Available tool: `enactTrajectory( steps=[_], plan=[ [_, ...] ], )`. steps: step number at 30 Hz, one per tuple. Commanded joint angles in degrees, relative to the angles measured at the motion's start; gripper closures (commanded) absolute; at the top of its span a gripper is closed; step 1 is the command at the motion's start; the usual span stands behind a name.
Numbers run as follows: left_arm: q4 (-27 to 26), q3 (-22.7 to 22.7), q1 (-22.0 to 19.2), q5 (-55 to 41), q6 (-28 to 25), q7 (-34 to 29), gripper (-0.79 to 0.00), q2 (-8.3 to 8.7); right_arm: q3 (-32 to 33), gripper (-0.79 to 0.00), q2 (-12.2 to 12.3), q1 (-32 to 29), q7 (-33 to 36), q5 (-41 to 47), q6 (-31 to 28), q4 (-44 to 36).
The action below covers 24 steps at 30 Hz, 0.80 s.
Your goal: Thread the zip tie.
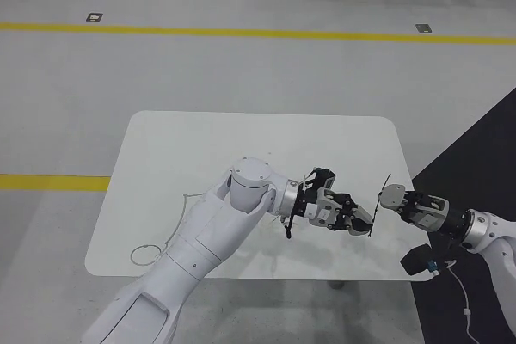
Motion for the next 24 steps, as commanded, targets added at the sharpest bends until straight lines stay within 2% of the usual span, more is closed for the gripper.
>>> enactTrajectory(
  steps=[1,10,24],
  plan=[
    [0.28,0.12,-0.26,-0.14,-0.36,-0.06,0.000,-0.06,0.09,0.000,0.09,0.06,0.00,0.60,-0.62,-0.18],
    [-0.14,-0.07,-0.17,0.08,-2.17,0.26,0.000,0.12,-0.35,0.000,0.46,0.79,-0.23,3.44,-4.63,0.44],
    [-4.03,-0.80,1.77,2.61,-4.12,0.21,0.000,1.25,-0.91,0.000,1.13,2.62,-0.46,8.36,-10.47,2.32]
  ],
)
